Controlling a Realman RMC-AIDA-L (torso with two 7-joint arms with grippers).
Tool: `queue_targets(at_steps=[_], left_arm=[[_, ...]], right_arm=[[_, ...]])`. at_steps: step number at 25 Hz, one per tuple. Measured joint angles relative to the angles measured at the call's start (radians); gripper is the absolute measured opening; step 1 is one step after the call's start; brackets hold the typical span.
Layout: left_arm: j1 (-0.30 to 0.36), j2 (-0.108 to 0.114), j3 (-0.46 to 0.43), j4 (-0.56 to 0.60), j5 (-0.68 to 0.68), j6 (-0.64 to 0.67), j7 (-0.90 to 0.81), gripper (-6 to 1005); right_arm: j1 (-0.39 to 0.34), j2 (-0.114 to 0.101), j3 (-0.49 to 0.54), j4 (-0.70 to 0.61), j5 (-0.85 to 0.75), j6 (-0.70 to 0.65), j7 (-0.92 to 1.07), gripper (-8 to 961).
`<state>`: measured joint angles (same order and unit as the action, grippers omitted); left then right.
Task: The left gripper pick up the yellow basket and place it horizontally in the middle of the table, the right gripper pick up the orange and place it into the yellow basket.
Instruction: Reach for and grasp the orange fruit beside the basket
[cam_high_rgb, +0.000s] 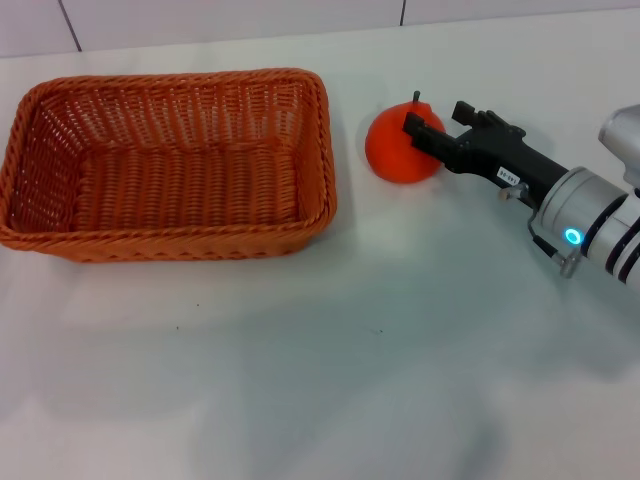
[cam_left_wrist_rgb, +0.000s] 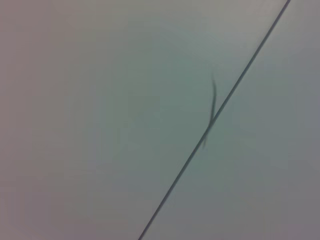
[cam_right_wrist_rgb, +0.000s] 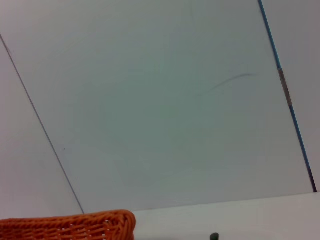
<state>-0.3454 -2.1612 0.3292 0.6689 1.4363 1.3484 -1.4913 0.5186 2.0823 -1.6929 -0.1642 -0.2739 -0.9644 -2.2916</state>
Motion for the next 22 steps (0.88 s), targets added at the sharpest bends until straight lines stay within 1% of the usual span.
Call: queue_targets(at_steps=[4,9,15,22], left_arm=[[-0.001,0.000,0.001,-0.017,0.001,0.000,0.011,798],[0.001,0.000,0.002,-0.027,0.000,0.001,0.025,798],[0.002,0.000,0.002,-0.028,0.004,0.010,0.026,798],[0.004,0.000,0.004,-0.028,0.005,0.023,0.027,798]], right_arm=[[0.020,-0.006,0.000,-0.001,-0.002,0.035,0.016,917],[0.055,-0.011,0.001,-0.008,-0.056,0.105,0.056,917],[0.065,-0.007,0.000,-0.050,-0.097,0.149,0.063,912],[0.072,-0.002,-0.001,-0.062,-0.118,0.208,0.095,903]])
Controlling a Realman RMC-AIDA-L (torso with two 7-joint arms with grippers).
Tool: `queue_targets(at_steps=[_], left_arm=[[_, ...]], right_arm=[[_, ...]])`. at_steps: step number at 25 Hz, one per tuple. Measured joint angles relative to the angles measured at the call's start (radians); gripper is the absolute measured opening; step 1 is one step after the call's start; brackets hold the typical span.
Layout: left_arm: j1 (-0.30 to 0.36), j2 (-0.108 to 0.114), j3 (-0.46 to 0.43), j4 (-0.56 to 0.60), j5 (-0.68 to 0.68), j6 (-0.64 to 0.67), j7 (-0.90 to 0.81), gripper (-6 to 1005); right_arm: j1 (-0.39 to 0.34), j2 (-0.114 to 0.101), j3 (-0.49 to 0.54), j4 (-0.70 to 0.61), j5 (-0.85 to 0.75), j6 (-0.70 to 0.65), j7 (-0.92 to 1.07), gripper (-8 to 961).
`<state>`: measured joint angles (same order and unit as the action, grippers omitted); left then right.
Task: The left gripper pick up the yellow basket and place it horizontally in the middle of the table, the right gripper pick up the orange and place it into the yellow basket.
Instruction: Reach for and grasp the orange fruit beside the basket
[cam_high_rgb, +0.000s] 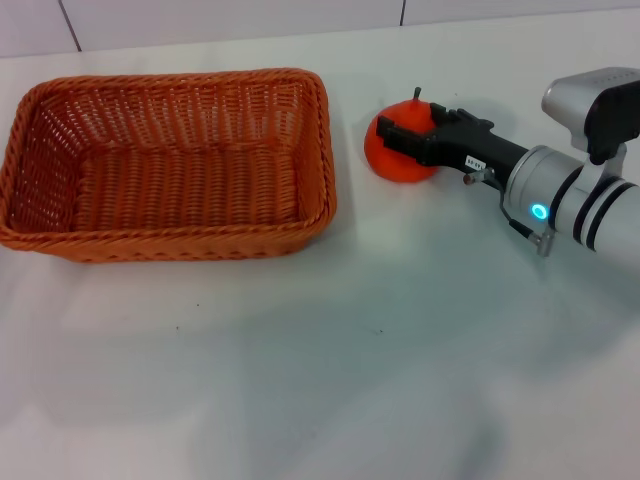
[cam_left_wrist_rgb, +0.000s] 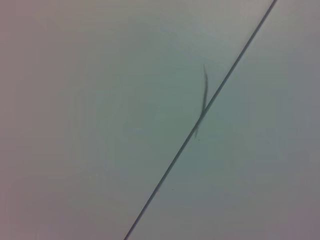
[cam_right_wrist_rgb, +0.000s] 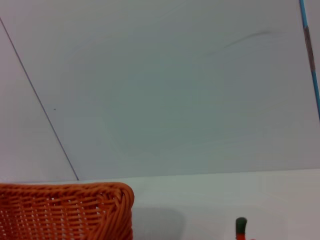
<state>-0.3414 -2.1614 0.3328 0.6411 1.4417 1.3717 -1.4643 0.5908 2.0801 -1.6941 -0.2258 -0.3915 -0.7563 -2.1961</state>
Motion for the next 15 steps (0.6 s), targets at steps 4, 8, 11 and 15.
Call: queue_targets(at_steps=[4,8,11,15], left_arm=[[0.003,0.000,0.000,0.000,0.000,0.002,0.001,799],[0.004,0.000,0.000,0.000,0.000,0.002,0.001,799],[0.005,0.001,0.000,0.000,0.001,0.002,0.001,799],[0.007,0.003,0.000,0.000,0.001,0.002,0.001,799]], right_arm=[[-0.003,0.002,0.001,-0.002,-0.003,0.009,0.001,898],[-0.013,0.003,0.003,-0.003,-0.003,-0.010,-0.007,893],[-0.023,0.003,0.003,-0.003,-0.003,-0.040,-0.026,853],[-0.035,0.003,0.005,-0.004,-0.003,-0.067,-0.028,703]])
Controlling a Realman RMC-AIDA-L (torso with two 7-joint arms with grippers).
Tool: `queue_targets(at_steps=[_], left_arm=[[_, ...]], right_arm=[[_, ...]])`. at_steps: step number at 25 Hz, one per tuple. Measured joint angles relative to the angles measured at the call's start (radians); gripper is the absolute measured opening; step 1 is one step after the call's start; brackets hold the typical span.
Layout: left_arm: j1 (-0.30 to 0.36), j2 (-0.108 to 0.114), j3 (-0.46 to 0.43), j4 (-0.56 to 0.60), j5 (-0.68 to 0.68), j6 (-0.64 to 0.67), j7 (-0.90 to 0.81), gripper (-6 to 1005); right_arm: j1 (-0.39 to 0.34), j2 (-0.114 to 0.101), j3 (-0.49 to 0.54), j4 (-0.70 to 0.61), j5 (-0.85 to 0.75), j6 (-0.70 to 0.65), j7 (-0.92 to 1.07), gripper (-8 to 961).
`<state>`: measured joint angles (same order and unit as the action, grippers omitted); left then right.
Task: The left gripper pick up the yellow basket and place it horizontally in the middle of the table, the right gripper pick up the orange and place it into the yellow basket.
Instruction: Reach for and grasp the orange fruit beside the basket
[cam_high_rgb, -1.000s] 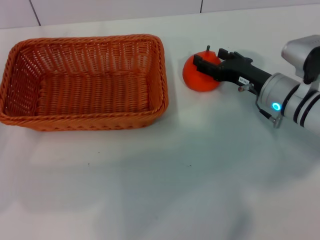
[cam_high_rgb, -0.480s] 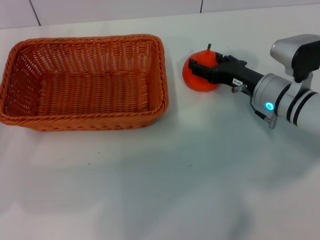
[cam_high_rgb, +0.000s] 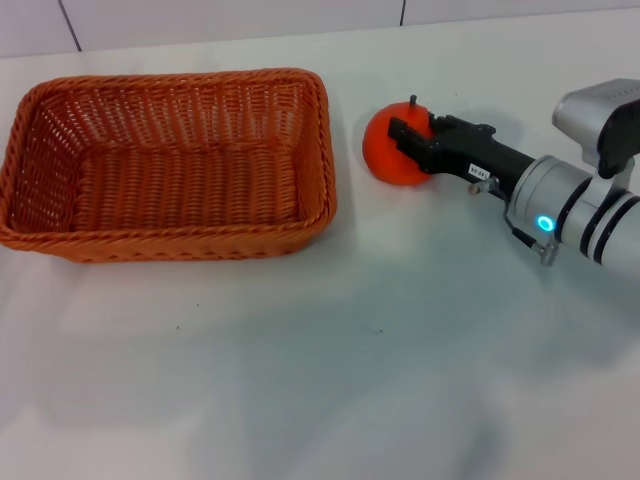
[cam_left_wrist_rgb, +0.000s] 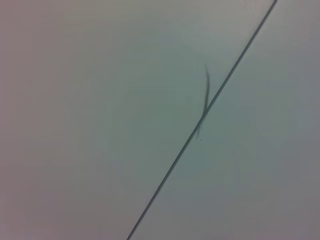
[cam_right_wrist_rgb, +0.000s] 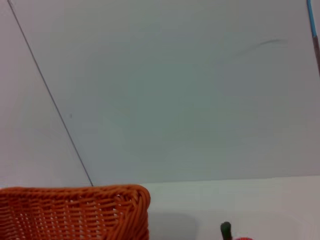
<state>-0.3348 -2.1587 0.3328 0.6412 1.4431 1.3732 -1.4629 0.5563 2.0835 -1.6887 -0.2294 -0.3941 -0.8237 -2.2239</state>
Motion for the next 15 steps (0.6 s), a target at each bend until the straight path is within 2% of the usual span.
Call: queue_targets(at_steps=[6,8,11,15], left_arm=[[0.003,0.001,0.000,0.000,0.000,0.000,0.001,799],[0.004,0.002,0.000,0.000,0.000,0.000,0.001,799],[0.004,0.002,0.000,0.000,0.000,-0.001,0.001,799],[0.003,0.002,0.008,0.000,0.000,-0.006,0.001,798]], right_arm=[[-0.006,0.001,0.004,-0.001,0.006,-0.009,0.007,454],[-0.013,0.003,0.014,-0.001,0.009,-0.014,0.009,305],[-0.021,0.003,0.026,-0.002,0.010,-0.036,0.012,280],[-0.058,0.003,0.078,-0.034,0.010,-0.143,0.004,250]])
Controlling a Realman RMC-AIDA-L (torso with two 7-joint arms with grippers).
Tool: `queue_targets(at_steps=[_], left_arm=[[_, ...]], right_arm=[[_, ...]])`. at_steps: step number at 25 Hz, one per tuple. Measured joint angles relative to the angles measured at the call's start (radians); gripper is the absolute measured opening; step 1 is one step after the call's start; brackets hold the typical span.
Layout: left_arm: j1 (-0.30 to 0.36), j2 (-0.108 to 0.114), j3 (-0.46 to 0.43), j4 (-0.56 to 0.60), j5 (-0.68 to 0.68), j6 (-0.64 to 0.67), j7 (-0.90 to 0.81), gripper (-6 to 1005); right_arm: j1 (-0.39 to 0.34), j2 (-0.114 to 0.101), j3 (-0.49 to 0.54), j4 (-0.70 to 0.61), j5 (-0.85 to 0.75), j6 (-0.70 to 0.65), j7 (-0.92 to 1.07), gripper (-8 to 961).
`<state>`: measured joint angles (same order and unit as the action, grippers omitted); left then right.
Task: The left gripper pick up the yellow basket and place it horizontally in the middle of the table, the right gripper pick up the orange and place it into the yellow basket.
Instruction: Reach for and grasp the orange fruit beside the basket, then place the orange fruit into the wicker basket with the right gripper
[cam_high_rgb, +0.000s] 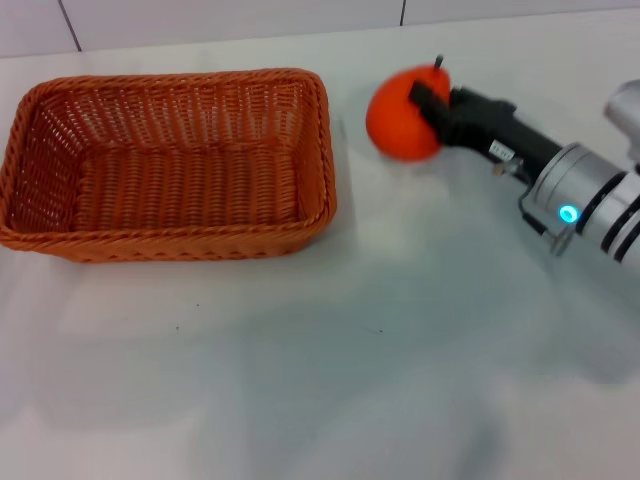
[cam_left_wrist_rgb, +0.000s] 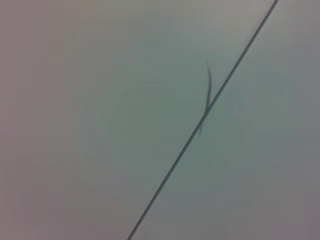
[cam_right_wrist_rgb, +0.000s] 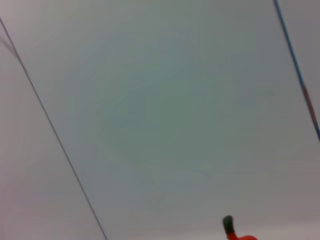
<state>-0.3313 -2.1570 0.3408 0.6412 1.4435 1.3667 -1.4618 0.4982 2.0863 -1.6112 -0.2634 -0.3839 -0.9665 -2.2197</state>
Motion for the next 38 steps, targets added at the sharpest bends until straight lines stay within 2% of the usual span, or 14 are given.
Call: queue_targets(at_steps=[4,8,14,21,29,38], left_arm=[[0.000,-0.001,0.003,0.000,0.000,-0.002,0.000,797],[0.000,-0.001,0.003,-0.002,0.000,-0.003,0.000,796],[-0.001,0.000,0.004,-0.010,0.000,-0.003,0.000,794],[-0.007,-0.002,0.004,-0.011,0.000,-0.003,0.000,793],[-0.009,-0.001,0.004,-0.011,0.000,-0.003,0.000,794],[-0.010,0.000,0.027,-0.008,0.001,-0.003,0.000,794]], right_arm=[[-0.032,-0.001,0.047,-0.057,0.000,-0.113,-0.009,232],[-0.027,-0.003,0.040,-0.127,-0.010,-0.165,0.014,215],[0.052,0.000,0.007,-0.162,-0.084,-0.165,0.131,180],[0.154,0.010,-0.124,-0.157,-0.108,-0.133,0.177,97],[0.162,0.010,-0.138,-0.151,-0.108,-0.108,0.226,63],[0.164,0.010,-0.132,-0.151,-0.103,-0.111,0.220,238]])
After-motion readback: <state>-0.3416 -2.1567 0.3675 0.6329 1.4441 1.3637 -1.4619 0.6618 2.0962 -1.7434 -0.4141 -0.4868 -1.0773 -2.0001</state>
